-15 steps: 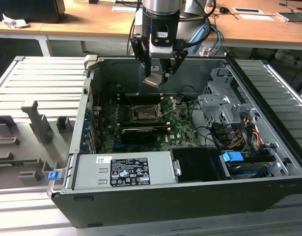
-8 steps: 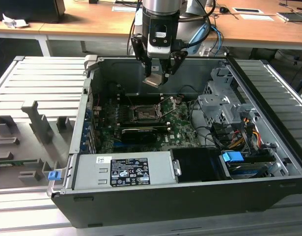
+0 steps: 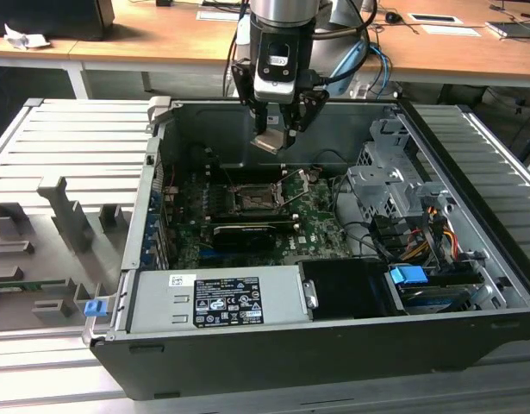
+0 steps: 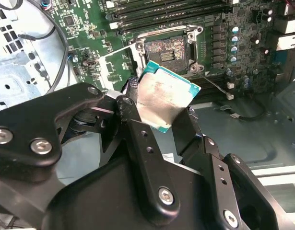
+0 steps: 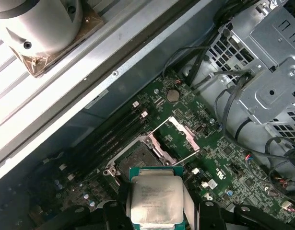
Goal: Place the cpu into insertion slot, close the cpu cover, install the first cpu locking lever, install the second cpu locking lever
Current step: 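Place the cpu into insertion slot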
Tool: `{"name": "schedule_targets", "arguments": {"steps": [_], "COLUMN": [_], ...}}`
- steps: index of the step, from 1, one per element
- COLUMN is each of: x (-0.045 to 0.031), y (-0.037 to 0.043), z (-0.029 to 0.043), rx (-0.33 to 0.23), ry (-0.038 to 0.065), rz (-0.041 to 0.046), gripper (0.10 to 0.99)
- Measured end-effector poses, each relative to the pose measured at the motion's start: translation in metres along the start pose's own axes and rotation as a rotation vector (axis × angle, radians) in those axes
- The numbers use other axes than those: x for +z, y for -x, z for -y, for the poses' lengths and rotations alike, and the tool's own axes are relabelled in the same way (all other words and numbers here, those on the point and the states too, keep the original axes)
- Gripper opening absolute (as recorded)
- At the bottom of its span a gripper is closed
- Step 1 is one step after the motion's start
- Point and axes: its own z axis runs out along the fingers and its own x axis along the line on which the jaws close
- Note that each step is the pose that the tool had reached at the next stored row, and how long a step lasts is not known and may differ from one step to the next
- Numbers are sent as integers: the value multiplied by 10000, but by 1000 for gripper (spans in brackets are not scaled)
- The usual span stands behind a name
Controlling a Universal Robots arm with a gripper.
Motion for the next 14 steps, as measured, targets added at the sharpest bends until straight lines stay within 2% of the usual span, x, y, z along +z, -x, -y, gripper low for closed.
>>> {"name": "schedule_targets", "arguments": {"steps": [7, 10, 14], "x": [3, 7, 10], "y": [0, 0, 0], "z": [0, 1, 1], "rx": [551, 1160, 1706], "ry": [12, 24, 32], "rz": [49, 104, 154], "gripper": [529, 529, 529]}}
